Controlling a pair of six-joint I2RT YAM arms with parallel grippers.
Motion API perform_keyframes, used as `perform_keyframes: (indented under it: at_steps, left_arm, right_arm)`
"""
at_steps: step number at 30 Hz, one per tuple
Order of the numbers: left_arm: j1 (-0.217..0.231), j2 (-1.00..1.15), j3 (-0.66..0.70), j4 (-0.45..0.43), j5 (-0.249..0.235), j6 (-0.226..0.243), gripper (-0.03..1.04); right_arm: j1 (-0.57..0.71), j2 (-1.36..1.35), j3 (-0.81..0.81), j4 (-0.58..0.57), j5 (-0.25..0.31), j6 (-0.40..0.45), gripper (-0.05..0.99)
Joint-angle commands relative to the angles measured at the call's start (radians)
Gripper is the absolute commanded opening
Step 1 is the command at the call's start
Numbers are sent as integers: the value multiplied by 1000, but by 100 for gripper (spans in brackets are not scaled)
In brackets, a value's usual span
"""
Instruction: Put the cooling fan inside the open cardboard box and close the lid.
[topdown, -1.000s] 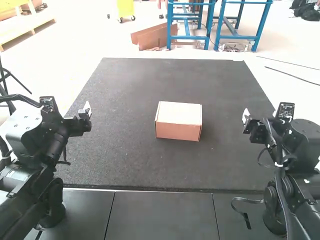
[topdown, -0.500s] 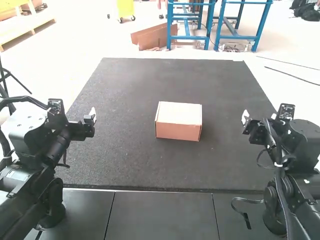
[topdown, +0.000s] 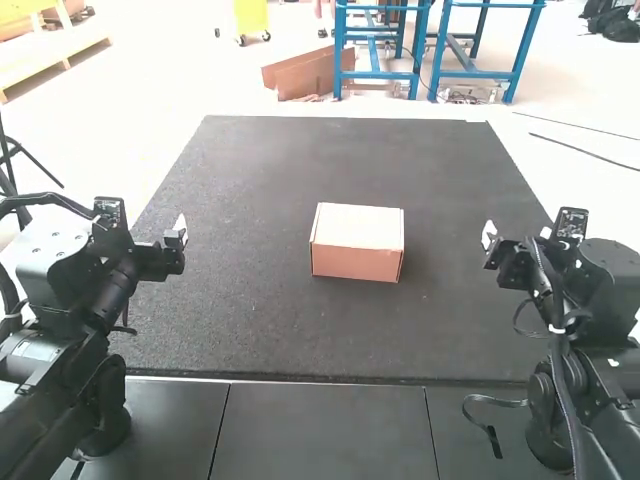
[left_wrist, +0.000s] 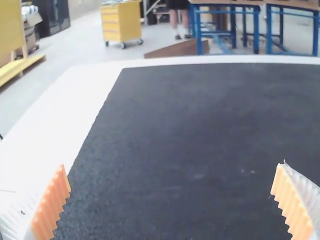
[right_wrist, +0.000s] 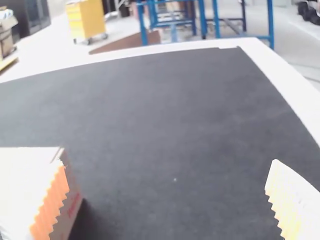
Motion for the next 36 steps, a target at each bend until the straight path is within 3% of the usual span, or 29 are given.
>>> perform_keyframes:
  at_steps: [1,36]
  left_arm:
    - [2,-12,-9,7,10,16,95]
    - [2,-12,-7,21,11,18,96]
  right_arm:
    - [0,-11,-4,8,-12,7,91]
    - [0,-11,-4,8,-12,7,91]
